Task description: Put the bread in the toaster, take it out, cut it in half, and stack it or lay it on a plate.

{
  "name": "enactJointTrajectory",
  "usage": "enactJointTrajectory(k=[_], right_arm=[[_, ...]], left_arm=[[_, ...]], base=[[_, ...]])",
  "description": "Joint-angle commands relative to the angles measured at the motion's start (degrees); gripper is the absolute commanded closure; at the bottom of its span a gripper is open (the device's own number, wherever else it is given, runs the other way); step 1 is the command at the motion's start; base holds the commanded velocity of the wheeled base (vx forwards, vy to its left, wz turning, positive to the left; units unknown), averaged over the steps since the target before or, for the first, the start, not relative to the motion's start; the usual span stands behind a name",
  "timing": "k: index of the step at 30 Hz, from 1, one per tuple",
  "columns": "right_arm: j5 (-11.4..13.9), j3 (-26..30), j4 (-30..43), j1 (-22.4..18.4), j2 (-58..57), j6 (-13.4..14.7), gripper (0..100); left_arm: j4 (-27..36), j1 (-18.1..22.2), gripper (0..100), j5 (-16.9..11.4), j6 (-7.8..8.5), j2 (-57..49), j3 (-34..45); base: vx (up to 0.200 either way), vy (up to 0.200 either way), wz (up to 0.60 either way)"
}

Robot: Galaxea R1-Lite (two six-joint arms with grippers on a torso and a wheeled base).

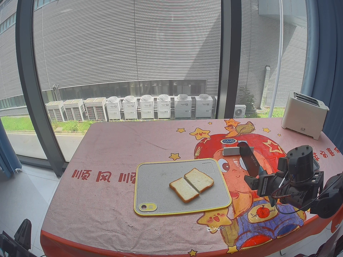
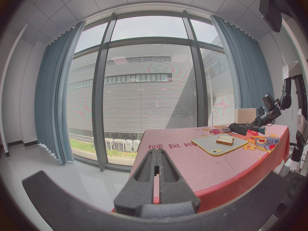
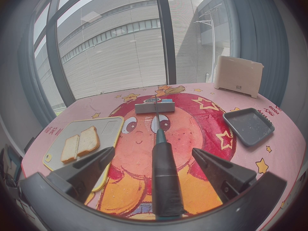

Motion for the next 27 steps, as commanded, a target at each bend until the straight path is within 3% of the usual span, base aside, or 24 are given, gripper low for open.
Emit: enactJointTrajectory(k=[1, 23, 27], right_arm=[[0.0, 0.0, 0.0, 0.1, -0.4, 0.2, 0], [-0.8, 1.6, 0.5, 3.0, -9.4, -1.1, 0], [-0.8, 2.6, 0.3, 3.1, -12.8, -4.5, 0]], left_arm=[[0.0, 0.0, 100, 0.0, -0.01, -0.9, 1.0], [0.0, 0.0, 100, 0.0, -0.01, -0.9, 1.0], [0.0, 0.0, 100, 0.0, -0.01, -0.9, 1.0]], base=[[0.0, 0.0, 0.0], [0.0, 0.0, 0.0], [0.0, 0.0, 0.0]])
